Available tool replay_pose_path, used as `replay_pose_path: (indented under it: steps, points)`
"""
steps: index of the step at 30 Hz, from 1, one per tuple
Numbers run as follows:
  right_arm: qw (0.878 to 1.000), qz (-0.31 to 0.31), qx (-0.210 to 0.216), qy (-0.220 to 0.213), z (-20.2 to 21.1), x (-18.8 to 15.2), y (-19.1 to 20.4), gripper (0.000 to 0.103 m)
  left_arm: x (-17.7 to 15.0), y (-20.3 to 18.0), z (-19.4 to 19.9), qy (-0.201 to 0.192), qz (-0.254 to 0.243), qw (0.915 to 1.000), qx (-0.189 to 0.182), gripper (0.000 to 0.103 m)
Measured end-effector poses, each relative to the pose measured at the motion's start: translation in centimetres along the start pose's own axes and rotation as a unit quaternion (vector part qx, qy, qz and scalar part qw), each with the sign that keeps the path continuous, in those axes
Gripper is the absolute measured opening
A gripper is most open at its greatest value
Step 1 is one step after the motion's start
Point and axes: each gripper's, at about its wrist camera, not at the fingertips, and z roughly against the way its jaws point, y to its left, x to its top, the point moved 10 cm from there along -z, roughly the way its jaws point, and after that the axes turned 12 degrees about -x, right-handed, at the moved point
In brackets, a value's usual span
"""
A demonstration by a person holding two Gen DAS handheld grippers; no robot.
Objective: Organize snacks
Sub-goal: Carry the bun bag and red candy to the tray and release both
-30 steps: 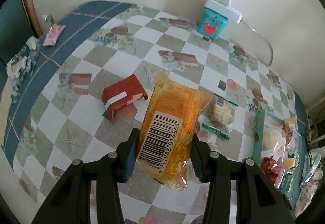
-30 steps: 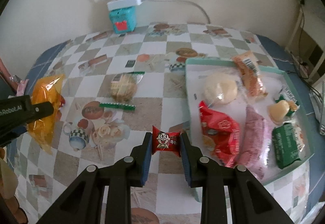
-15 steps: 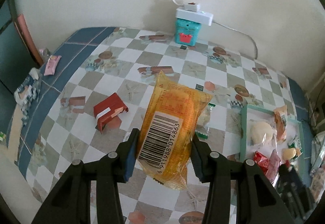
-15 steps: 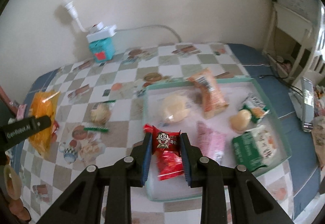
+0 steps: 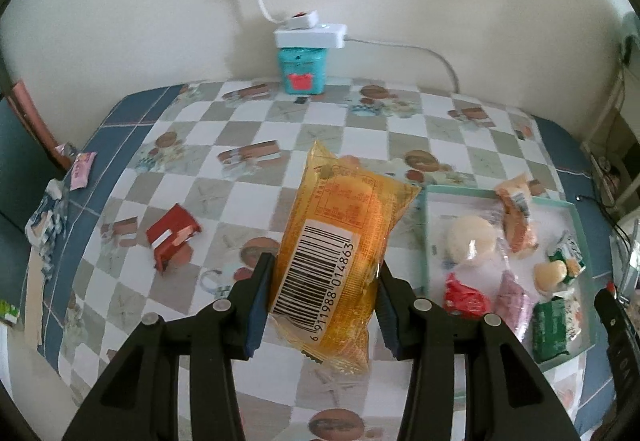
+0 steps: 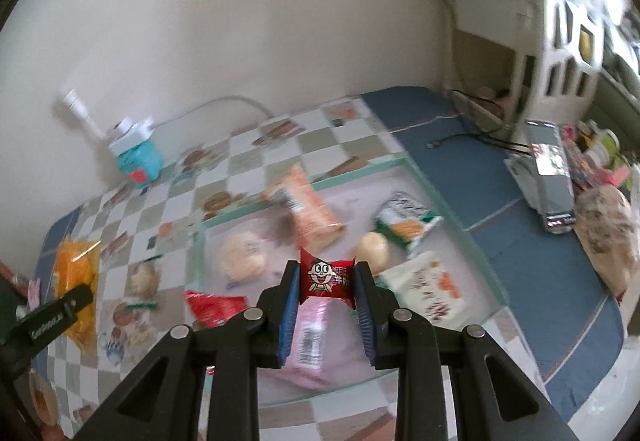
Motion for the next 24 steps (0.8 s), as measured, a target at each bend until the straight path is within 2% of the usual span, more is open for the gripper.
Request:
replay_pose_path:
  steps: [6,10,17,24]
  points:
    - [0.999,-0.033,-0.014,0.004,-0.8,0.6,-3.5,0.029,0.4,-3.6,0.0,-0.006,-0.022,0.9992,-0.032,0.048]
    - [0.999,-0.038,-0.019,0.009,-1.4,0.6,-4.4,0.029,0.2,-6.5,-0.7,0.001,-0.040,0.9978,-0.054,0.048]
    - [0.999,-0.033,-0.019,0.023,-2.6,0.1,-4.3,0.029,-0.5,-10.6,-2.2,0.020,-0.066,0.9946,-0.078,0.048]
    - [0.999,-0.022,-0.010,0.030,-3.1,-0.2,-3.2,0.029,-0.7,-11.8,-3.3,0.031,-0.071,0.9929,-0.090,0.048]
